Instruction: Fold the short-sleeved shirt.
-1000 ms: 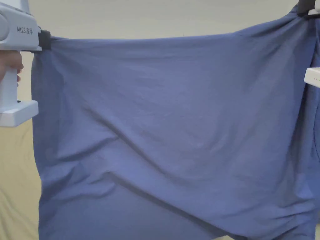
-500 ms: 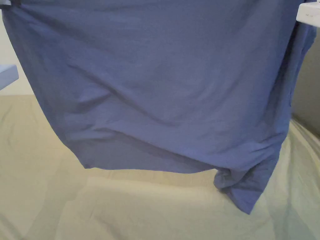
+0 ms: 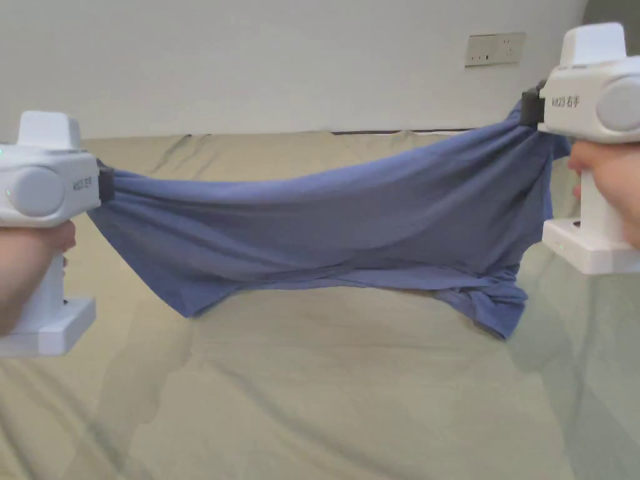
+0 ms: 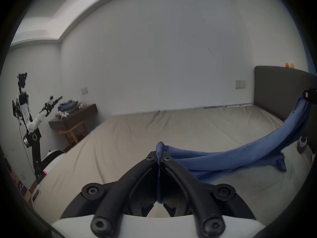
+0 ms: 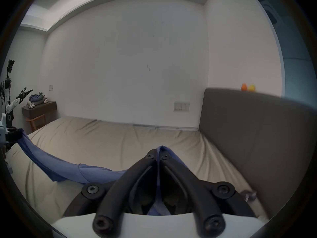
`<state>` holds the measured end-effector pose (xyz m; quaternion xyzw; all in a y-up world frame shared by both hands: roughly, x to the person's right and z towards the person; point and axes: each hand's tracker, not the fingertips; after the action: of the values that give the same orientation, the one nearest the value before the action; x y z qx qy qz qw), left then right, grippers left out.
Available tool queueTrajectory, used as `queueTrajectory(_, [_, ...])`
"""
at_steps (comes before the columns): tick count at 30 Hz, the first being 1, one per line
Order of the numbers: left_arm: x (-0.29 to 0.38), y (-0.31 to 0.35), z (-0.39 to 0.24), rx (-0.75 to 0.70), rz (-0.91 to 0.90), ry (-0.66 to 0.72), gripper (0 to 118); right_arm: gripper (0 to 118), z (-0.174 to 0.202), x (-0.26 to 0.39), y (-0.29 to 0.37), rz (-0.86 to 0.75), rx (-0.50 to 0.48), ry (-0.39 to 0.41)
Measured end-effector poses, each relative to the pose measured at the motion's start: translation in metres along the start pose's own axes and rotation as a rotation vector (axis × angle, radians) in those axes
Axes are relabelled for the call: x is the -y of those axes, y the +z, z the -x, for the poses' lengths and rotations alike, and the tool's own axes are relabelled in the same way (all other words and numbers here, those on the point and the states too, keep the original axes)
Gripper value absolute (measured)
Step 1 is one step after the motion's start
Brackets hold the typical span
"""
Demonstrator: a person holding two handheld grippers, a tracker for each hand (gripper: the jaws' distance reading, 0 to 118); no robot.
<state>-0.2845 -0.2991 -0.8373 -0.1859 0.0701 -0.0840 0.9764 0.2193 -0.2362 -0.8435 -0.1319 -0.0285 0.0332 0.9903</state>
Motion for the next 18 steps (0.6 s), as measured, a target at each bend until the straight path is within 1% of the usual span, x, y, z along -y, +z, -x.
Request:
queueTrajectory(2, [0.030,0.014,-0.005,0.014,0.026,-0.015,0,1,-0.001,0.034,0.007,0.023,-0.003,0.017])
queueTrajectory(6, [0.096,0.062,-0.006,0.051,0.082,0.009,0,1,-0.005,0.105,0.061,0.076,-0.038,0.036])
queueTrajectory(9, [0.142,0.104,-0.002,0.085,0.116,0.024,0,1,-0.007,0.147,0.115,0.121,-0.046,0.048])
queueTrajectory(14, [0.198,0.188,0.009,0.150,0.148,-0.012,0,1,-0.022,0.198,0.210,0.160,-0.070,0.046])
queueTrajectory(16, [0.213,0.222,0.017,0.175,0.161,0.000,0,1,-0.028,0.212,0.247,0.172,-0.085,0.041])
queueTrajectory(18, [0.227,0.253,0.029,0.207,0.191,0.042,0,1,-0.031,0.225,0.289,0.173,-0.116,0.070])
